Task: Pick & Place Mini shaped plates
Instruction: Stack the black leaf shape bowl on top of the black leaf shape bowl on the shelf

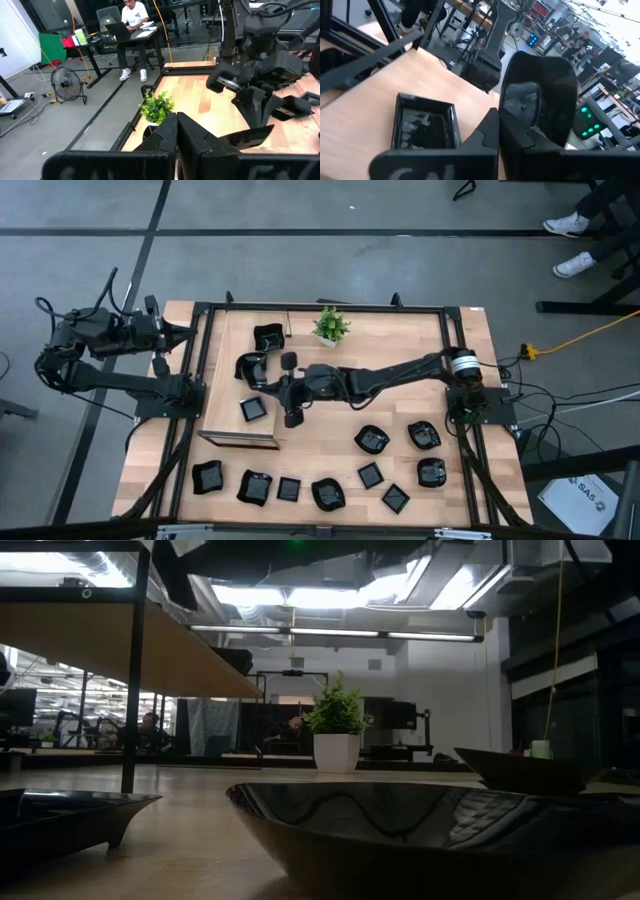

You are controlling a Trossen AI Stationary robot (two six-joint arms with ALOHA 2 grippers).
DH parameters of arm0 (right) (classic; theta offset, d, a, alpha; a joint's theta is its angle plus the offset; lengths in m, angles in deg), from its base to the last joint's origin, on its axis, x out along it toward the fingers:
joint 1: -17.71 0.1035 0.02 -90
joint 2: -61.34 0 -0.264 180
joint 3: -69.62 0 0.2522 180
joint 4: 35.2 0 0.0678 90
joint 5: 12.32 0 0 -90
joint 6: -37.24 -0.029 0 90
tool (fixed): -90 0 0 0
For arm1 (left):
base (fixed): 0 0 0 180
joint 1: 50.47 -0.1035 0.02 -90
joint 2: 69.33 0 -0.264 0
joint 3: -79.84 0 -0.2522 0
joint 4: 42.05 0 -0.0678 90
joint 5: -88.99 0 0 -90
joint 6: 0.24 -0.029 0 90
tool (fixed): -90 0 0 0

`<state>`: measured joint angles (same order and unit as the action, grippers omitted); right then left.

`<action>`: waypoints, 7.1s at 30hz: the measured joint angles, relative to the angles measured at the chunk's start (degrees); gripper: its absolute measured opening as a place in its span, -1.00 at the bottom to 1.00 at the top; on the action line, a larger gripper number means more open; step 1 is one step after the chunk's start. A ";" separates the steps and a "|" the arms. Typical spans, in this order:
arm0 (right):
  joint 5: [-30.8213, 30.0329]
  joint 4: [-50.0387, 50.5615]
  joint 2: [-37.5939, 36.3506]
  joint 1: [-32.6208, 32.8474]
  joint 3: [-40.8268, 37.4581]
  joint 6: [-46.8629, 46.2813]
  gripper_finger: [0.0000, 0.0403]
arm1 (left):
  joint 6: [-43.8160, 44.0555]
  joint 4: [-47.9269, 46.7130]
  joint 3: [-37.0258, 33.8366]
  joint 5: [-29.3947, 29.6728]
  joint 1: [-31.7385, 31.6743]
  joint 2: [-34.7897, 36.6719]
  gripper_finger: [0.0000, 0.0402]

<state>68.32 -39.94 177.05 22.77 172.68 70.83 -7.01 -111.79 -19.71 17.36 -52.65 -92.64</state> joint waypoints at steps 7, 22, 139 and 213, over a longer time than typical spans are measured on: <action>-0.03 -0.23 1.04 -1.54 0.02 1.44 -0.99 | 0.00 0.00 0.00 0.02 0.02 0.00 -0.98; -3.99 0.89 0.99 -3.04 0.02 -2.77 -0.94 | 0.00 0.02 0.00 0.01 0.00 0.00 -0.98; -14.52 29.42 -4.95 2.17 -20.97 -34.72 -0.98 | 0.00 0.02 0.00 0.00 0.02 -0.02 -0.98; 13.95 3.42 6.91 -7.89 6.37 18.35 -0.98 | 0.00 0.00 -0.02 0.02 0.02 0.00 -0.98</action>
<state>82.28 -36.52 183.96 14.88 179.05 89.17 -7.01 -111.79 -19.73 17.38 -52.63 -92.64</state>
